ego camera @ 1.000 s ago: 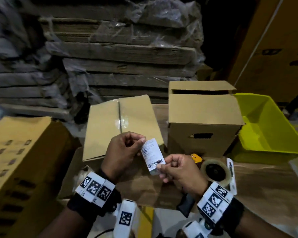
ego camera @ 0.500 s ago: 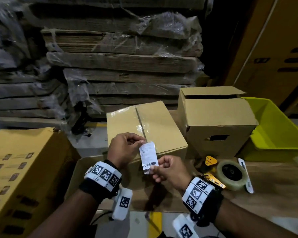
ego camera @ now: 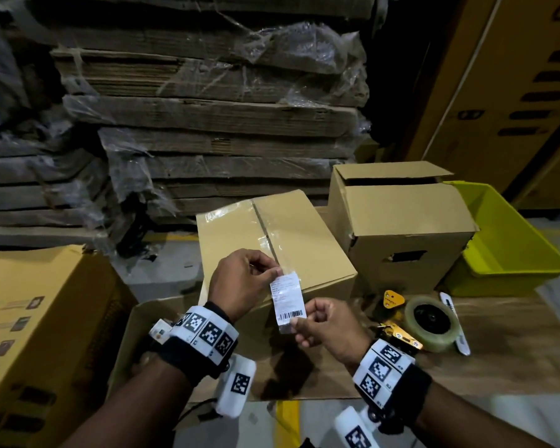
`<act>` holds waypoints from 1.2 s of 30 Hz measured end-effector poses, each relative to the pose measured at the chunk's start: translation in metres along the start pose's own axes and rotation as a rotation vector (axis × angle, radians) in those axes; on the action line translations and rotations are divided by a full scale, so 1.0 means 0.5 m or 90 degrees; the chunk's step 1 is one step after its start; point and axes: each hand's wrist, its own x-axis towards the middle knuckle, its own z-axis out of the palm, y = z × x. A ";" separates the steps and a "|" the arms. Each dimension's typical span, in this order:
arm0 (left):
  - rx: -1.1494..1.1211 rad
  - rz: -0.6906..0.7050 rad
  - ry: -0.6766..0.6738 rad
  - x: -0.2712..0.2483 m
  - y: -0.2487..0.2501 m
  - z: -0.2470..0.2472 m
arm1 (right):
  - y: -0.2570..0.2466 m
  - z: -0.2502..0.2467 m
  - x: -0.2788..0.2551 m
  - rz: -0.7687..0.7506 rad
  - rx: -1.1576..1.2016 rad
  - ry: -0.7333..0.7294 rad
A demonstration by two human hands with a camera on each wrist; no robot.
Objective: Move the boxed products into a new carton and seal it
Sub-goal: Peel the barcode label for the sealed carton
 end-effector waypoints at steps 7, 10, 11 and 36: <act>0.055 0.025 0.030 -0.011 0.001 0.010 | 0.018 -0.007 0.008 -0.027 -0.027 0.023; 0.090 0.050 0.057 -0.017 0.001 0.014 | 0.027 -0.007 0.017 -0.034 -0.067 0.036; 0.123 0.056 0.063 -0.018 0.003 0.017 | 0.030 -0.006 0.021 -0.033 -0.080 0.047; 0.395 0.291 0.022 -0.086 -0.034 0.058 | 0.048 -0.028 0.052 -0.218 -0.710 0.289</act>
